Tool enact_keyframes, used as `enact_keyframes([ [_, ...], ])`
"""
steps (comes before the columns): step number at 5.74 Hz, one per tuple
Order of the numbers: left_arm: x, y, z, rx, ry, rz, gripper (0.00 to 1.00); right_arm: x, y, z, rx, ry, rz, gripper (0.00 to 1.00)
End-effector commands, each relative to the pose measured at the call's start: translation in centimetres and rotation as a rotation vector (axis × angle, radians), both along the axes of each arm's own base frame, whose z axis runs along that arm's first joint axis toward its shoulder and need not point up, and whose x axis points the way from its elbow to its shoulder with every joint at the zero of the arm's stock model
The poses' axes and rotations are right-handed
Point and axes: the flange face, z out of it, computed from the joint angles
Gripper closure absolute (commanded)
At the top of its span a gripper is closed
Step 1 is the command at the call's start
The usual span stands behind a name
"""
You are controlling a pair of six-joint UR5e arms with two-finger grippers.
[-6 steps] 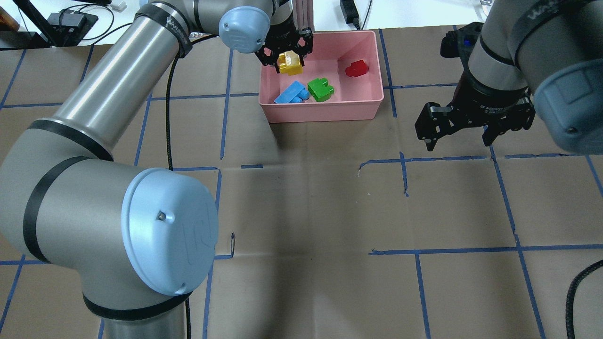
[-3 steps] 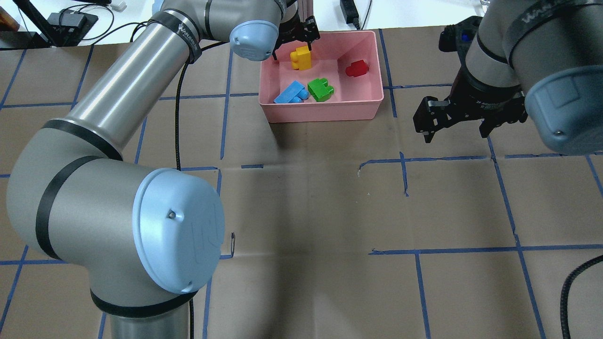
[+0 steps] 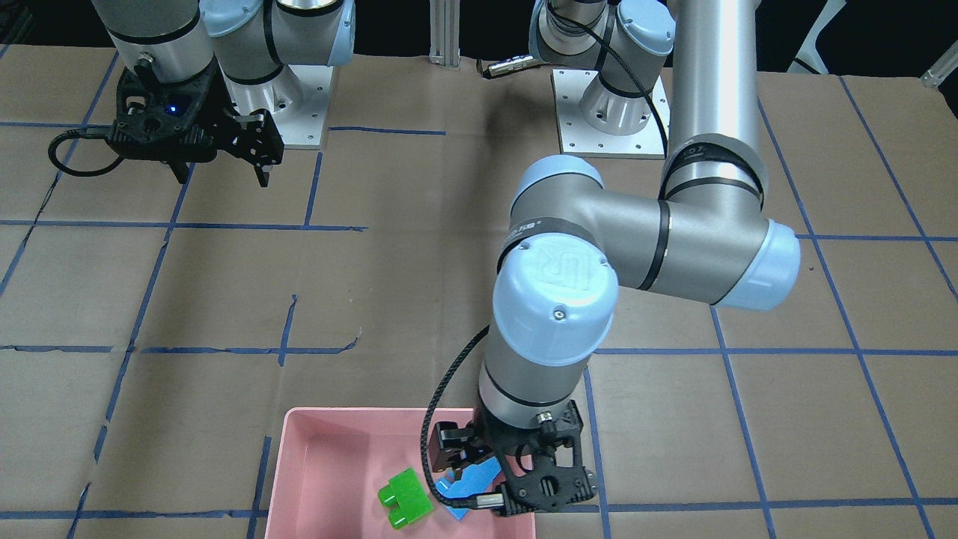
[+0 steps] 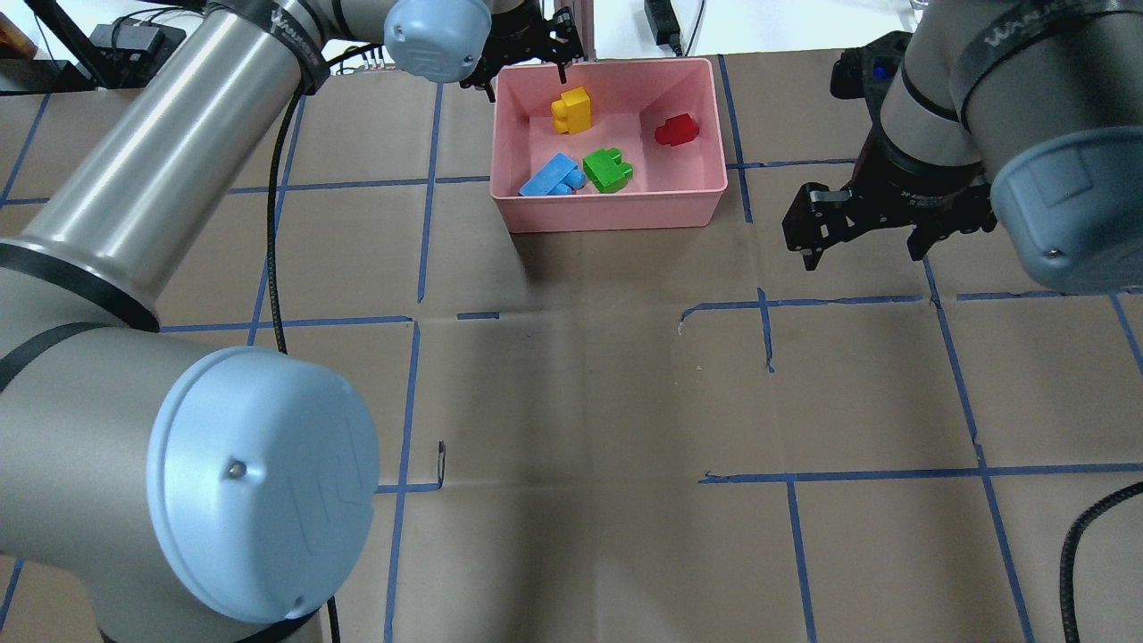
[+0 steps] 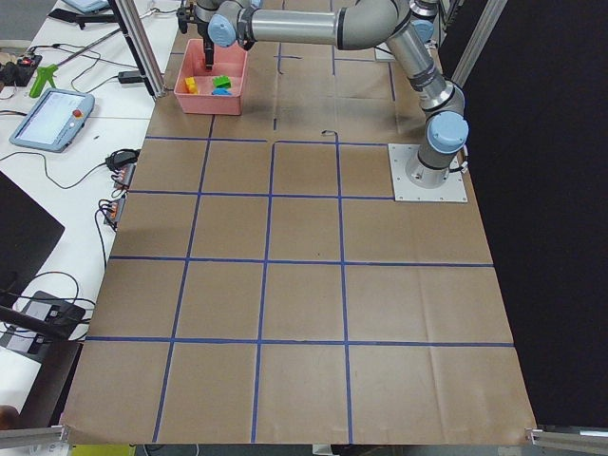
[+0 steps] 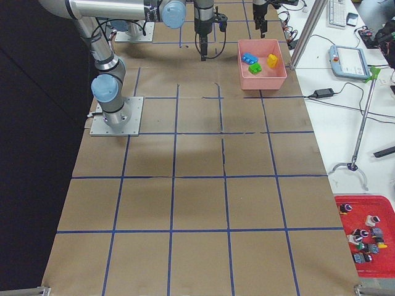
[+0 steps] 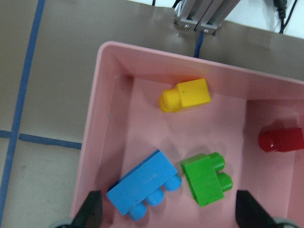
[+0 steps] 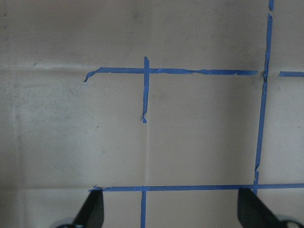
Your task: Put all blocks into box
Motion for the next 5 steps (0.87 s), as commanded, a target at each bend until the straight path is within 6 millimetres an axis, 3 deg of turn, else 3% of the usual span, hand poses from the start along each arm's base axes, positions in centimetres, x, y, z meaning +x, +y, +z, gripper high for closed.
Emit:
enact_keyframes([
  [1, 8.2, 4.2, 3.4, 0.033, -0.043, -0.143, 0.01, -0.1, 0.1, 0.2, -0.003, 0.002, -0.002, 0.0],
  [2, 12.8, 9.1, 5.2, 0.048, -0.045, -0.158, 0.01, 0.0, -0.1, 0.0, 0.002, 0.0, 0.0, 0.0],
  [3, 14.6, 14.8, 6.6, 0.053, -0.056, -0.174, 0.01, 0.0, 0.0, -0.1, 0.002, -0.005, 0.0, 0.0],
  [4, 14.7, 19.5, 8.7, 0.043, -0.064, -0.197, 0.0, -0.1, 0.0, 0.0, 0.002, -0.002, -0.001, 0.0],
  [5, 14.8, 21.6, 10.5, 0.09, -0.059, -0.2, 0.01, 0.0, 0.0, -0.1, 0.004, -0.003, -0.001, 0.0],
])
